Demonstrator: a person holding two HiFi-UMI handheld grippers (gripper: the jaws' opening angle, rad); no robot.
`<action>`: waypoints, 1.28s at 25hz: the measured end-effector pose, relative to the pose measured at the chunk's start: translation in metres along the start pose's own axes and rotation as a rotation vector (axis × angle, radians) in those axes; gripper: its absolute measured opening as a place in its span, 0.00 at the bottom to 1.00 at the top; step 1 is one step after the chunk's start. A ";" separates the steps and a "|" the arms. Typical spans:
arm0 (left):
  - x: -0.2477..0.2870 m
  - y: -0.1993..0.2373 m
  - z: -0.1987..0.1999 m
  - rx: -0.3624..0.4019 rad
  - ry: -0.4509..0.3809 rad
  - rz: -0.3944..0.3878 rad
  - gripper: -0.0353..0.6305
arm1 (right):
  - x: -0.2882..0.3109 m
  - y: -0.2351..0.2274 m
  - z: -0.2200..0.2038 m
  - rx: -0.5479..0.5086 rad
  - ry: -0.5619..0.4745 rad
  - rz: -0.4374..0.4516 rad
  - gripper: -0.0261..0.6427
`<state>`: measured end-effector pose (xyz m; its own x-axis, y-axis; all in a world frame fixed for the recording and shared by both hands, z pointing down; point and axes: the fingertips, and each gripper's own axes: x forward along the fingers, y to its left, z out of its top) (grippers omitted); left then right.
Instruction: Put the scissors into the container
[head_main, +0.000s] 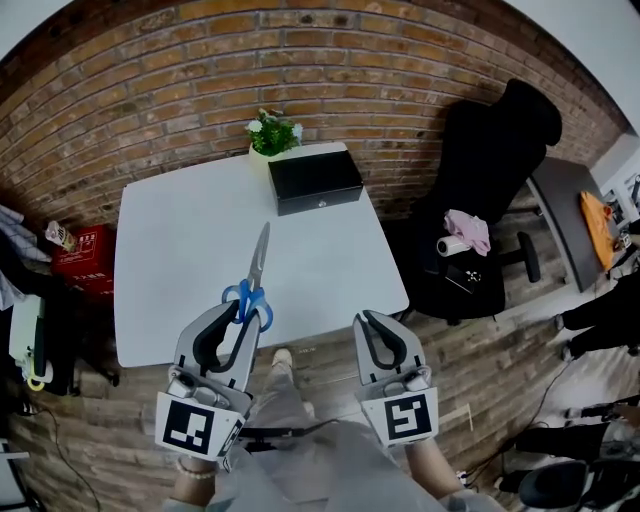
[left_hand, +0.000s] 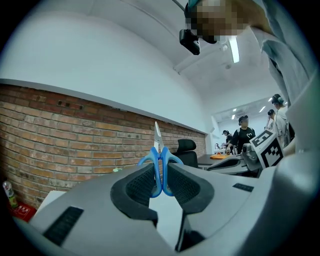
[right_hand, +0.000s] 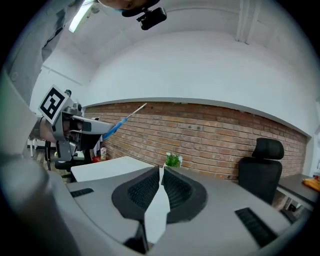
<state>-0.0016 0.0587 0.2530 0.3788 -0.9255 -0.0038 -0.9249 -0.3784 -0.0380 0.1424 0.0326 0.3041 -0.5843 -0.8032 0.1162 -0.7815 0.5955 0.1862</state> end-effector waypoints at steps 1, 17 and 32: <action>0.005 0.005 -0.002 -0.001 0.001 -0.001 0.20 | 0.007 -0.001 -0.003 0.012 0.004 -0.001 0.12; 0.129 0.110 -0.048 -0.070 0.095 -0.040 0.20 | 0.184 -0.052 -0.047 0.094 0.138 -0.003 0.12; 0.204 0.173 -0.103 -0.135 0.170 -0.070 0.20 | 0.307 -0.087 -0.138 0.152 0.298 -0.053 0.12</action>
<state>-0.0884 -0.1971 0.3484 0.4417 -0.8823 0.1627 -0.8969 -0.4302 0.1022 0.0614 -0.2682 0.4577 -0.4697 -0.7895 0.3950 -0.8460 0.5304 0.0542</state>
